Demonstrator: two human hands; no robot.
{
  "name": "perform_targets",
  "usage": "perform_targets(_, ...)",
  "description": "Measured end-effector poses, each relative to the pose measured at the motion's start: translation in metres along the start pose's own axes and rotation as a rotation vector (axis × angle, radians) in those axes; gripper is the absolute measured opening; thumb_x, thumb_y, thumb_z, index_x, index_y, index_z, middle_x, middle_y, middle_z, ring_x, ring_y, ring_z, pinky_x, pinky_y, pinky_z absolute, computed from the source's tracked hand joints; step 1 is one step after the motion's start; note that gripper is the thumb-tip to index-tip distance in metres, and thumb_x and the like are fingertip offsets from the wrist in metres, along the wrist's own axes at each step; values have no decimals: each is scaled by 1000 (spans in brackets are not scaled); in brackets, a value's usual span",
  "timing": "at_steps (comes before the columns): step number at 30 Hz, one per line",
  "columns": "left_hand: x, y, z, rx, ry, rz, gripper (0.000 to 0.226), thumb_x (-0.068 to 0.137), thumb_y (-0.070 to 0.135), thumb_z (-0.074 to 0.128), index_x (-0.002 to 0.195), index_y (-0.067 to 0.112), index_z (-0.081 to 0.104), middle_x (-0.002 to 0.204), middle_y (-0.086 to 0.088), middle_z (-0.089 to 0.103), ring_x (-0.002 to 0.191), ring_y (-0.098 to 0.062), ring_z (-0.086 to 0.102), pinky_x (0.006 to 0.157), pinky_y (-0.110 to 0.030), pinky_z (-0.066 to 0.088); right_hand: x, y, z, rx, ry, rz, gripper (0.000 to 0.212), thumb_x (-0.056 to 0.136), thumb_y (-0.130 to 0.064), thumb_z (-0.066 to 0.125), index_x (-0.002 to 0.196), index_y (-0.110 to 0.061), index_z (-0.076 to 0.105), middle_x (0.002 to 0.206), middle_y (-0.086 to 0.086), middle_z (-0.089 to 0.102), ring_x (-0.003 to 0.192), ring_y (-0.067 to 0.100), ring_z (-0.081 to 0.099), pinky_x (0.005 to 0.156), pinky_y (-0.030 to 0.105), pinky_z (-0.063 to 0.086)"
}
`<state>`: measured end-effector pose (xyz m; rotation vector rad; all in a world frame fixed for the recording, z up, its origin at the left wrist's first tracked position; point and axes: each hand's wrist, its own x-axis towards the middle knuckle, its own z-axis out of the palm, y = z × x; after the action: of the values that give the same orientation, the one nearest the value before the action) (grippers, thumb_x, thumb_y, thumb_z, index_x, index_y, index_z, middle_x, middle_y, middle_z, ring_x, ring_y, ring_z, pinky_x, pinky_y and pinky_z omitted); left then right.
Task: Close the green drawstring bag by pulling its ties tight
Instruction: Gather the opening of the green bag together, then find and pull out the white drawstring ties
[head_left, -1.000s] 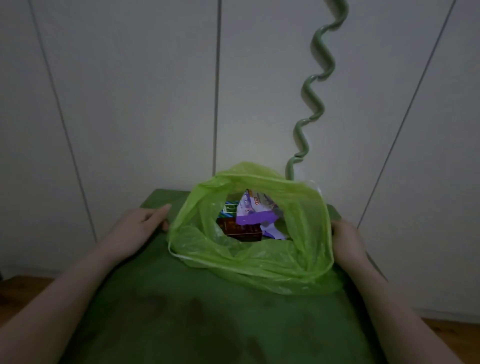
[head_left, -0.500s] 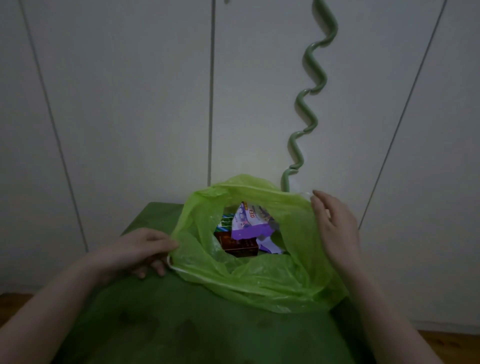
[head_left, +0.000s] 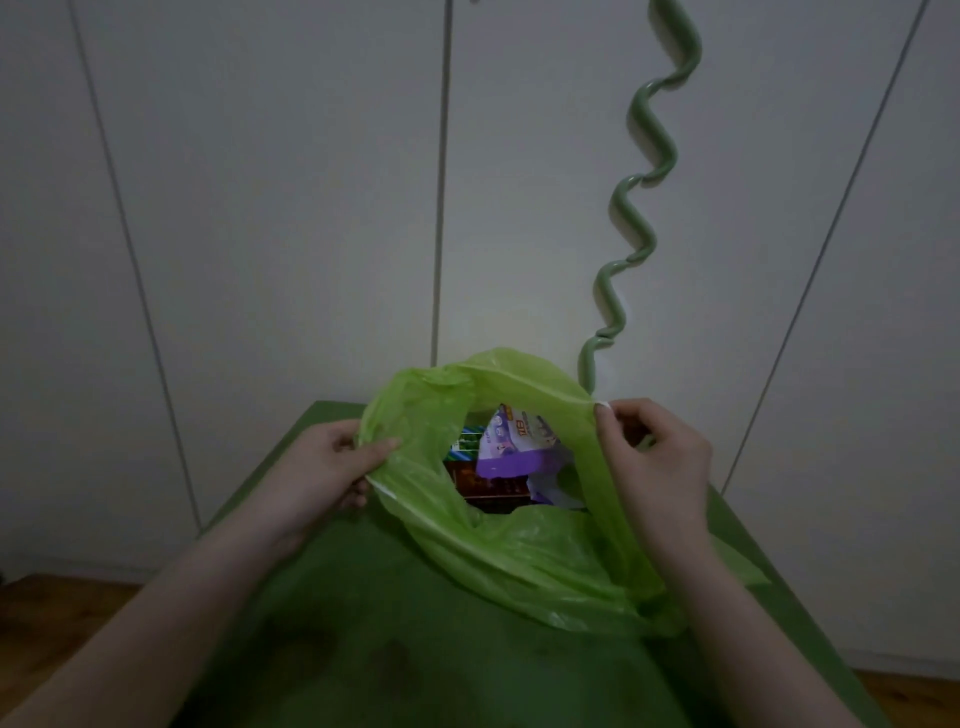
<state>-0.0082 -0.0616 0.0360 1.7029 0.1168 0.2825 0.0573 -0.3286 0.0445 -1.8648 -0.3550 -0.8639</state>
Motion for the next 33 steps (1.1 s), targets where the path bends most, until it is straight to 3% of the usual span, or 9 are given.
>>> perform_targets(3, -2, 0, 7, 127, 77, 90, 5, 79, 22, 67, 79, 17, 67, 46, 6, 63, 36, -5, 45, 35, -15, 38, -7, -8, 6, -12, -43, 18, 8, 83, -23, 65, 79, -21, 72, 69, -3, 69, 66, 10, 62, 62, 30, 53)
perform_targets(6, -5, 5, 19, 107, 141, 166, 4, 77, 19, 69, 80, 17, 69, 51, 7, 68, 36, -3, 48, 36, -13, 39, -12, -16, 11, 10, -82, 36, 9, 83, -23, 66, 78, -19, 72, 67, -4, 70, 64, 9, 63, 60, 25, 52)
perform_targets(9, -11, 13, 37, -86, 88, 176, 33, 74, 12, 71, 106, 12, 64, 82, -4, 74, 58, -6, 66, 47, -15, 50, -18, -24, 21, 100, -222, 129, 12, 82, -24, 68, 73, -18, 72, 64, -1, 72, 60, 10, 65, 57, 25, 51)
perform_targets(11, -15, 15, 47, -185, 38, 145, 59, 72, 6, 70, 126, 4, 45, 99, 0, 66, 74, -9, 70, 56, -16, 54, -24, -29, 28, 172, -304, 182, 15, 82, -24, 69, 69, -17, 71, 62, 3, 73, 55, 8, 64, 53, 24, 50)
perform_targets(15, -22, 14, 60, -162, -78, 126, 62, 75, -7, 64, 131, 1, 38, 119, -8, 59, 79, -10, 70, 56, -17, 55, -35, -33, 36, 268, -372, 221, 15, 82, -23, 70, 66, -23, 68, 63, -8, 72, 52, -1, 60, 50, 14, 47)
perform_targets(21, -27, 6, 67, -56, -144, 137, 64, 76, -8, 62, 133, 8, 37, 122, -1, 57, 70, -6, 67, 64, -19, 57, -43, -34, 40, 260, -484, 228, 11, 78, -26, 74, 74, -16, 71, 62, -2, 70, 59, 8, 63, 59, 30, 52)
perform_targets(28, -24, -1, 63, -36, -159, 122, 60, 77, -10, 59, 131, 7, 39, 133, -9, 51, 80, -7, 69, 60, -15, 52, -43, -33, 39, 199, -481, 194, 11, 80, -21, 72, 70, -16, 73, 61, 0, 70, 55, 5, 60, 58, 24, 49)
perform_targets(31, -26, 1, 61, 115, -16, 215, 60, 75, 6, 67, 129, 18, 44, 126, 2, 57, 82, 3, 65, 68, -15, 53, -43, -33, 39, 123, -445, 155, 16, 79, -23, 73, 63, -23, 70, 55, -6, 61, 54, 6, 54, 56, 24, 45)
perform_targets(33, -29, 5, 58, 352, 100, 408, 61, 71, 24, 70, 124, 34, 42, 119, 19, 50, 93, 8, 54, 78, -17, 50, -41, -32, 40, 121, -421, 160, 17, 78, -22, 73, 62, -17, 70, 52, -6, 56, 51, 8, 48, 55, 29, 42)
